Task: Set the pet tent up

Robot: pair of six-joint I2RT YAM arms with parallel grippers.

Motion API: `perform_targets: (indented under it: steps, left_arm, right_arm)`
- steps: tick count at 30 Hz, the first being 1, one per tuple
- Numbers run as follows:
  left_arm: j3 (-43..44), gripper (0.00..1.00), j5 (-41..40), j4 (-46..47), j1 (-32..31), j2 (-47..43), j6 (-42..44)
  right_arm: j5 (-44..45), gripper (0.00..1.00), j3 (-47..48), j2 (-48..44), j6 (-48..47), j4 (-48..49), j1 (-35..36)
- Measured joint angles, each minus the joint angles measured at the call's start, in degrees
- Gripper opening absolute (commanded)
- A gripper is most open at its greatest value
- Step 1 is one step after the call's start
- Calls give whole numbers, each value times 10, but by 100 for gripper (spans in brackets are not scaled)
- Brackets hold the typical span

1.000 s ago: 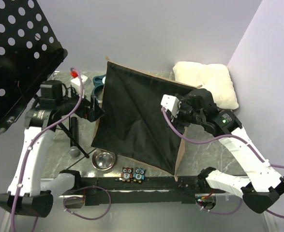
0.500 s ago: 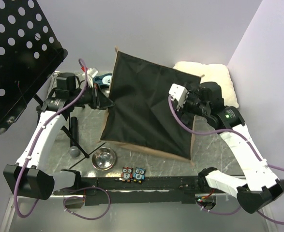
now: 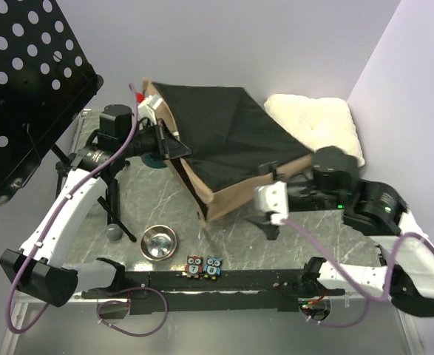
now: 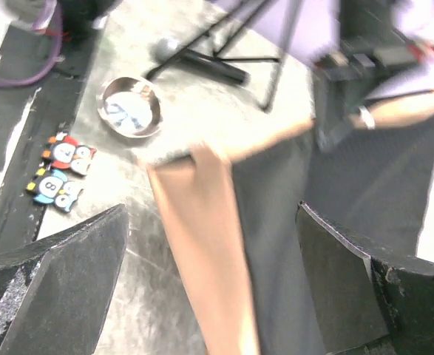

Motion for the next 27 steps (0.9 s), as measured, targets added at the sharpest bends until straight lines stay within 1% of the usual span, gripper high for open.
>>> perform_targets:
  steps: [4, 7, 11, 18, 22, 27]
  left_arm:
    - [3, 1, -4, -9, -33, 6, 28]
    - [12, 1, 8, -21, -50, 17, 62]
    - [36, 1, 41, -40, -59, 37, 114]
    - [99, 1, 152, -106, -59, 76, 244]
    - [132, 1, 186, -122, -66, 106, 268]
    - [133, 1, 187, -119, -86, 116, 258]
  right_arm:
    - [14, 100, -13, 34, -57, 8, 78]
    - [26, 100, -54, 56, -106, 22, 113]
    - [29, 100, -71, 61, -142, 21, 122]
    - [29, 100, -64, 15, -166, 21, 122]
    - [36, 100, -64, -1, -191, 11, 129]
    - [46, 100, -40, 37, -194, 9, 163]
